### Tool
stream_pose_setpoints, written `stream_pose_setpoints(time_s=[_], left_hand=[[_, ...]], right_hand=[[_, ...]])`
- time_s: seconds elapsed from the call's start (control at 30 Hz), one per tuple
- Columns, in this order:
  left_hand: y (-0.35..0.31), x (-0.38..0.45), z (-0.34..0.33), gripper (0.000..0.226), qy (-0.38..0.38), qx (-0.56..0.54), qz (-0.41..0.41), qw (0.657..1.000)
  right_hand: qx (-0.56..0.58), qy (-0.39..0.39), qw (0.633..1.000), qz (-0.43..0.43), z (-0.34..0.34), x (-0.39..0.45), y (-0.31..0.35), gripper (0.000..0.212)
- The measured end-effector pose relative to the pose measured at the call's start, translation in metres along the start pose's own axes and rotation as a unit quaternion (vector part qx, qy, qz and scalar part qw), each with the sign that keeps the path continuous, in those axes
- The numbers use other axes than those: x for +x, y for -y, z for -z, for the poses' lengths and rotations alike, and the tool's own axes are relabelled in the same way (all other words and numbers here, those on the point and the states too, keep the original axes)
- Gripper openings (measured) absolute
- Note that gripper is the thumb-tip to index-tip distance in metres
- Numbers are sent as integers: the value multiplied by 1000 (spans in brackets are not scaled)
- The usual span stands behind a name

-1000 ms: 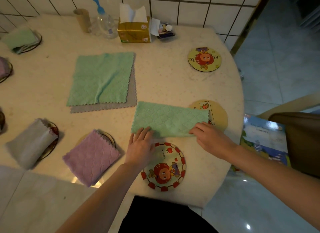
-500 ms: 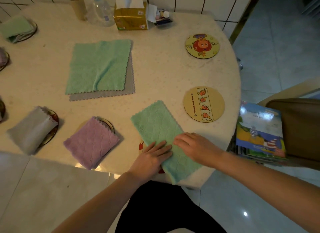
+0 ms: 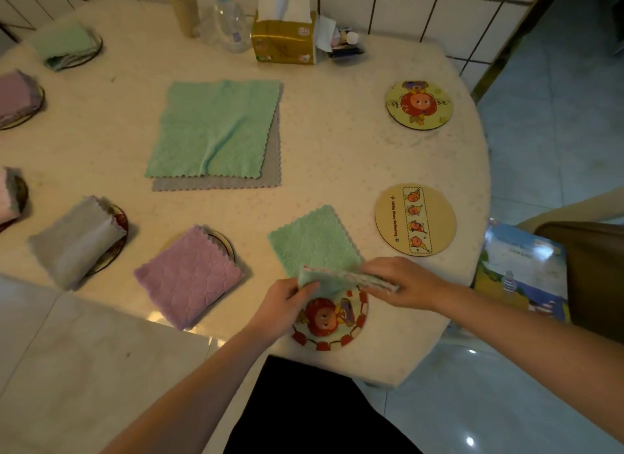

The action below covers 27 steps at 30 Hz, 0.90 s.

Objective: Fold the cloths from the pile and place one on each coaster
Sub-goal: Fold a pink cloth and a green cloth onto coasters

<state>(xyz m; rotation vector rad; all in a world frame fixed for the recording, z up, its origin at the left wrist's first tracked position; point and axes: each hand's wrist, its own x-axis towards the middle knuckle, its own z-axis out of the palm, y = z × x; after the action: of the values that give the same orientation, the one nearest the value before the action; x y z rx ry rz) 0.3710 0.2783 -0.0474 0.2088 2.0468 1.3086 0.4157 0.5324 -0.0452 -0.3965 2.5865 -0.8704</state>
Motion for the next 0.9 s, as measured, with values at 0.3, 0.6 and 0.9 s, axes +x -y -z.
stream_pose_setpoints(time_s=[0.3, 0.6, 0.9], left_hand=[[-10, 37, 19, 29, -70, -312, 221, 921], [-8, 47, 16, 24, -127, -257, 252, 924], [-10, 57, 51, 36, -197, 202, 106, 954]], right_hand=[[121, -86, 969, -198, 9, 77, 2, 20], [29, -78, 969, -234, 7, 87, 4, 20], [-124, -52, 955, -266, 12, 85, 22, 35]])
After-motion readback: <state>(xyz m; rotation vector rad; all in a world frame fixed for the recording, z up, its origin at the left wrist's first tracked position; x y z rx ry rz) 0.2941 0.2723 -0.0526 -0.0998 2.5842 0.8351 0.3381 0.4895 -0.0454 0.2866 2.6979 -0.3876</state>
